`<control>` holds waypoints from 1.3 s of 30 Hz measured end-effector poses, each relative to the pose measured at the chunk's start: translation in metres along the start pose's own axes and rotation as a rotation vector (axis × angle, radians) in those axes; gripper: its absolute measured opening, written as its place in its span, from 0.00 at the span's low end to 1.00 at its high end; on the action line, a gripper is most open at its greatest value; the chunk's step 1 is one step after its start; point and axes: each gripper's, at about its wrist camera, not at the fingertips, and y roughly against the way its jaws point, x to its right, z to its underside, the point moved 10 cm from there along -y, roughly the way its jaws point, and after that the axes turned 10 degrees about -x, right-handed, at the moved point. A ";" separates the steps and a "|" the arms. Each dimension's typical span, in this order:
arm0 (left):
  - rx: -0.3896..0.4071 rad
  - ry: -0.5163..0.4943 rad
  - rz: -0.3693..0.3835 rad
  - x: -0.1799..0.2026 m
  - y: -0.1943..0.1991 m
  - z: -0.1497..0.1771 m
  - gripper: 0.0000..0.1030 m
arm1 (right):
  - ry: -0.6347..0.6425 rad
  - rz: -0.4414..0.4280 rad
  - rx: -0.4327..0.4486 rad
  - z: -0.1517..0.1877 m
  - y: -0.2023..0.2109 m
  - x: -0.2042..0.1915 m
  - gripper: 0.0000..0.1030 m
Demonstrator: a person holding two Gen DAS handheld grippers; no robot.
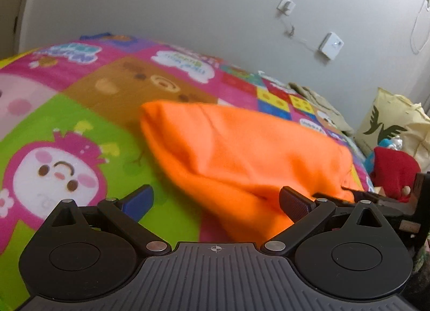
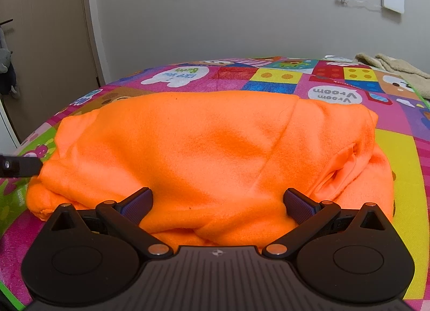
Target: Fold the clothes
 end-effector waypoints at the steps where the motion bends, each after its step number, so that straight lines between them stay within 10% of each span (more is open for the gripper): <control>1: 0.000 0.001 -0.004 0.001 -0.002 -0.001 0.99 | 0.003 0.013 0.003 0.000 0.000 -0.001 1.00; 8: -0.015 0.036 0.058 0.016 -0.022 -0.018 0.95 | 0.176 0.169 0.118 -0.006 0.027 -0.030 1.00; 10: -0.014 0.062 0.106 0.018 -0.021 -0.024 0.78 | 0.337 0.113 0.179 -0.008 0.043 -0.065 1.00; 15: -0.006 0.070 0.181 0.020 -0.015 -0.040 0.77 | 0.602 -0.080 0.147 0.001 0.038 -0.146 1.00; 22: 0.045 0.105 0.243 0.014 0.011 -0.057 0.91 | 0.510 -0.114 0.019 -0.006 -0.013 -0.154 1.00; 29: -0.078 0.150 0.185 0.002 -0.025 -0.050 0.92 | 0.248 -0.202 -0.008 -0.024 -0.014 -0.116 0.88; 39: -0.039 -0.011 0.189 0.047 -0.035 -0.093 0.68 | 0.524 0.023 0.132 -0.027 -0.005 -0.153 0.89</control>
